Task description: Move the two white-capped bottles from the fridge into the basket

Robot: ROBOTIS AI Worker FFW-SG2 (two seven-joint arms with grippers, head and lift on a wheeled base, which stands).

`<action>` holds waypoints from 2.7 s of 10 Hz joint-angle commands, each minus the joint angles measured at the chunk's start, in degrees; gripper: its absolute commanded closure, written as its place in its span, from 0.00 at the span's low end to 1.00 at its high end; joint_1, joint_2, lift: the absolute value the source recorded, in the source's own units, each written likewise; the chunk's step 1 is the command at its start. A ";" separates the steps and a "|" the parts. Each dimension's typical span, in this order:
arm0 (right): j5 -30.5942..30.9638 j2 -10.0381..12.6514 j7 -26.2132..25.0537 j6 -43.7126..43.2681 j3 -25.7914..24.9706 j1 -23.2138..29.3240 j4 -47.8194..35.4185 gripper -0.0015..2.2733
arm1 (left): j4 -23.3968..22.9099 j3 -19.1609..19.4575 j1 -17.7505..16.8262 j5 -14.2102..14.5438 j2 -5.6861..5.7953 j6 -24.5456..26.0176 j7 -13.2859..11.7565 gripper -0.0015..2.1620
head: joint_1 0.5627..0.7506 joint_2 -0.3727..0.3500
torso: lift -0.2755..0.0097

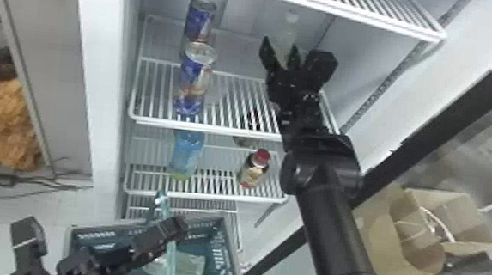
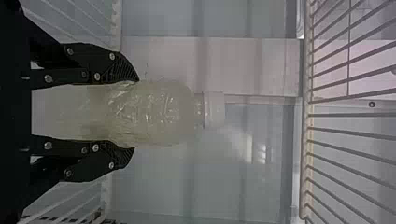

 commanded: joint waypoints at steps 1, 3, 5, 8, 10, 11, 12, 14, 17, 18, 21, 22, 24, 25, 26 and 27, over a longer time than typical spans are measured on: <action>0.00 -0.05 0.09 -0.43 0.09 0.86 -1.07 0.36 | -0.01 0.19 0.15 0.01 0.00 -0.13 0.00 0.55 | 0.70 0.05 | 0.97; -0.69 -0.05 0.09 -0.29 -0.36 4.09 -6.41 0.36 | -0.01 0.30 0.43 0.13 0.00 -0.27 0.00 0.55 | 0.70 0.06 | 0.97; -2.17 -0.05 0.18 1.82 -1.16 8.45 -13.30 0.36 | -0.01 0.30 0.57 0.01 0.09 -0.27 0.00 0.55 | 0.70 0.05 | 0.97; -3.32 -0.05 0.18 3.93 -3.10 19.28 -27.37 0.36 | 0.13 0.42 0.71 0.13 0.09 -0.27 0.00 0.55 | 0.70 0.04 | 0.97; -4.92 -0.05 0.18 3.93 -4.70 25.75 -34.68 0.36 | -0.01 0.42 0.85 0.01 0.09 -0.27 0.00 0.55 | 0.70 0.03 | 0.97; -5.49 0.04 0.18 4.35 -5.05 28.84 -38.76 0.36 | -0.01 0.42 0.85 0.13 0.09 -0.27 -0.09 0.55 | 0.70 0.03 | 0.97; -6.63 0.04 0.18 4.50 -5.28 31.23 -41.57 0.36 | -0.01 0.42 0.85 0.01 0.09 -0.27 -0.09 0.55 | 0.70 0.03 | 0.97; -6.74 0.04 0.26 6.04 -5.50 35.59 -47.05 0.36 | -0.01 0.42 0.85 0.13 0.00 -0.27 -0.09 0.55 | 0.70 0.03 | 0.97; -8.00 0.04 1.67 10.26 -6.76 45.02 -57.60 0.36 | -0.01 0.65 0.99 0.01 -0.09 -0.27 -0.09 0.55 | 0.70 0.03 | 0.97; -8.80 -0.05 2.11 11.67 -7.10 48.53 -61.26 0.36 | 0.13 0.76 1.13 0.01 -0.09 -0.27 0.00 0.55 | 0.70 0.03 | 0.97; -12.34 0.12 3.17 15.04 -7.33 56.27 -69.84 0.36 | -0.01 0.65 1.13 -0.10 -0.09 -0.27 -0.09 0.55 | 0.70 0.03 | 0.97; -13.48 0.21 3.87 16.59 -7.33 59.08 -72.51 0.36 | -0.01 0.76 1.13 -0.10 -0.09 -0.27 -0.09 0.55 | 0.70 0.03 | 0.97; -13.60 0.91 5.19 19.82 -8.25 63.16 -74.62 0.36 | 0.13 1.10 1.41 -0.10 -0.18 -0.41 -0.09 0.55 | 0.70 0.03 | 0.97; -13.48 1.35 6.24 21.37 -8.93 64.28 -75.04 0.36 | -0.01 0.99 1.55 -0.10 -0.18 -0.41 -0.09 0.55 | 0.70 0.03 | 0.97; -13.37 1.35 6.77 22.92 -9.05 65.27 -75.46 0.36 | -0.01 1.10 1.55 -0.10 -0.18 -0.41 -0.09 0.55 | 0.70 0.03 | 0.97; -13.60 1.53 7.65 24.75 -9.50 65.97 -76.16 0.36 | -0.01 0.99 1.55 -0.10 -0.18 -0.41 -0.09 0.55 | 0.70 0.03 | 0.97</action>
